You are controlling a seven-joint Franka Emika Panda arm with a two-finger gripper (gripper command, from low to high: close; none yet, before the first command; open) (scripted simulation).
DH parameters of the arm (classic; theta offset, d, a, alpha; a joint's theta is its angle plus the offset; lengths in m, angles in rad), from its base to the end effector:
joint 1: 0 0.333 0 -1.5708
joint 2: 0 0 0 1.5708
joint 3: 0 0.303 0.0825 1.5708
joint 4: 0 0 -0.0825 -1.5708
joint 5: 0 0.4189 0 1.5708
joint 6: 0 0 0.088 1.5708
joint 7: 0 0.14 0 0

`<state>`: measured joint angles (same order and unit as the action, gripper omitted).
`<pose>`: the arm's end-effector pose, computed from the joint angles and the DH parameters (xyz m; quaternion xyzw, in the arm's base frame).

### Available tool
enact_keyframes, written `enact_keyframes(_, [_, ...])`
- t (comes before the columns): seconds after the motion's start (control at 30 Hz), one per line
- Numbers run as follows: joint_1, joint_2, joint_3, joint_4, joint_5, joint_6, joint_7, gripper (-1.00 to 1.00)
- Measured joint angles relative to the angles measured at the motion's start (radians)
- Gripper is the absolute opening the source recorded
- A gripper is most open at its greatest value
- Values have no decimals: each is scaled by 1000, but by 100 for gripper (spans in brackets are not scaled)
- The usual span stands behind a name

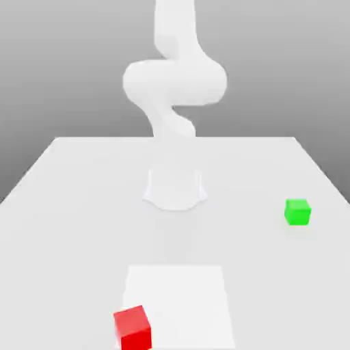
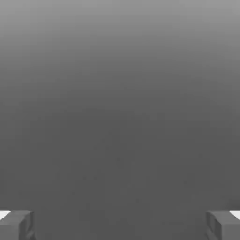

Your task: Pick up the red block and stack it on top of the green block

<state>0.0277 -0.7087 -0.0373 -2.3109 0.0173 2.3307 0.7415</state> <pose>0.4457 -0.0070 0.6399 -0.8679 0.3459 -0.3249 0.1469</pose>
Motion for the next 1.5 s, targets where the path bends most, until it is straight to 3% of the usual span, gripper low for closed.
enact_keyframes(0.53, [111,588,-177,-70,135,195,-393,0])
enact_keyframes(0.87, [81,935,-194,-113,119,329,-561,0])
enact_keyframes(1.0, [44,1078,-151,-96,167,436,-610,0])
enact_keyframes(1.03, [33,1110,-136,-91,181,462,-621,-100])
enact_keyframes(1.27, [31,1116,-134,-90,182,465,-622,-100])
enact_keyframes(1.4, [59,993,-174,-111,120,366,-576,-100])
enact_keyframes(1.5, [117,918,-114,-161,112,337,-593,-100])
